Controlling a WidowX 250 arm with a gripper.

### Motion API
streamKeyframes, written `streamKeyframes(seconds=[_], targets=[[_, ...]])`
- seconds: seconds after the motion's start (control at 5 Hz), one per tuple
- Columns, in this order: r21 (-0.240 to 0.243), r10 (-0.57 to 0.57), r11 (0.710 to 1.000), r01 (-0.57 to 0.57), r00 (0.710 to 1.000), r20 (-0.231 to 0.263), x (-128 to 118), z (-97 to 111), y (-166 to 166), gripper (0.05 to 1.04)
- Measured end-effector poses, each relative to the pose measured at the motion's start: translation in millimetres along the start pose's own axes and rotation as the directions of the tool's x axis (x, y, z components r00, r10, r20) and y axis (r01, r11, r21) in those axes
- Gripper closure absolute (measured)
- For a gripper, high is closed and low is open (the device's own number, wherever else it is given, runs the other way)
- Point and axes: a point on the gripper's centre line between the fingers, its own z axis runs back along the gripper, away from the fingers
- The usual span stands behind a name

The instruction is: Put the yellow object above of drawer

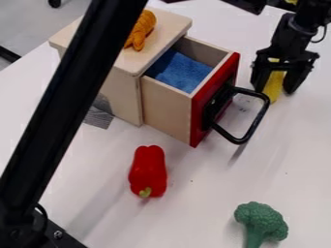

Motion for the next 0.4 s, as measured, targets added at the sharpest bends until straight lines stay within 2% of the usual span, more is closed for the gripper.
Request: streamKeyframes(seconds=[0.2,0.4], targets=[[-0.01,0.015,1.0,-0.015,1.0,-0.022,0.8,-1.5,-3.5,0.116],[-0.015,-0.014,1.0,0.014,1.0,-0.003,4.4,-1.9,-4.1,0.391]])
